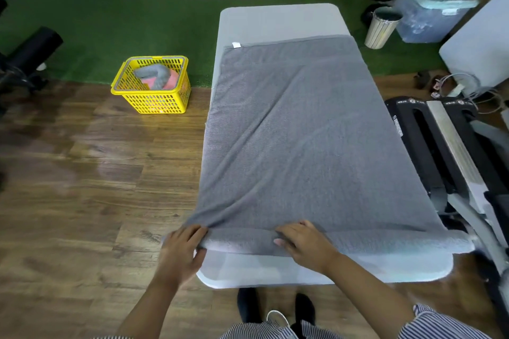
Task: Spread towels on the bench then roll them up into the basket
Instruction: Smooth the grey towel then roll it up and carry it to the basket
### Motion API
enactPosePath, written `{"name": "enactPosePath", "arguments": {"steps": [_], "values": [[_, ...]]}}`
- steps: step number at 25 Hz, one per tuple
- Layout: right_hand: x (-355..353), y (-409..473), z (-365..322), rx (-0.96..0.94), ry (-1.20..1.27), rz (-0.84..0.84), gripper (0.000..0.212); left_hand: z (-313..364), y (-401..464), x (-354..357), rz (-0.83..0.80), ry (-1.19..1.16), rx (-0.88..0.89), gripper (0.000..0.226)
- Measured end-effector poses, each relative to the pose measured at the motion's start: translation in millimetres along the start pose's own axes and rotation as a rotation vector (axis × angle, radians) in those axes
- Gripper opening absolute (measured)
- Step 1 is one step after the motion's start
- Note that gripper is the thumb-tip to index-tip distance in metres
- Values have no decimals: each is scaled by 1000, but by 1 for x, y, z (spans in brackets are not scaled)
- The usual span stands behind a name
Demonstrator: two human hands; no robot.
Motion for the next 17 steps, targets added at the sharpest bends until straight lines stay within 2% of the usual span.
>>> {"name": "enactPosePath", "arguments": {"steps": [2, 4, 7, 11, 14, 17], "values": [[-14, -15, 16, 15, -40, 13, 46, -4, 3, -3, -40, 62, -46, 40], [-29, -44, 44, 39, -112, 56, 48, -16, -1, -6, -61, 94, -111, 41], [-67, -110, 113, 301, -203, 201, 60, -14, -1, -7, -3, 52, -109, 42], [-102, -180, 182, 617, -318, 248, 49, 26, -1, -3, 75, -1, 69, 40], [-104, -188, 194, 632, -269, 212, 47, 34, 1, 4, 57, 0, 41, 38], [-103, -185, 197, 640, -201, 177, 24, 24, 1, 1, 26, -52, -90, 39]]}}
Point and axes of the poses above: each hand's wrist, its own y-axis towards the middle knuckle, its own x-axis out of the palm, z = x × y, the point moved 9 cm from there along y, towards the middle knuckle
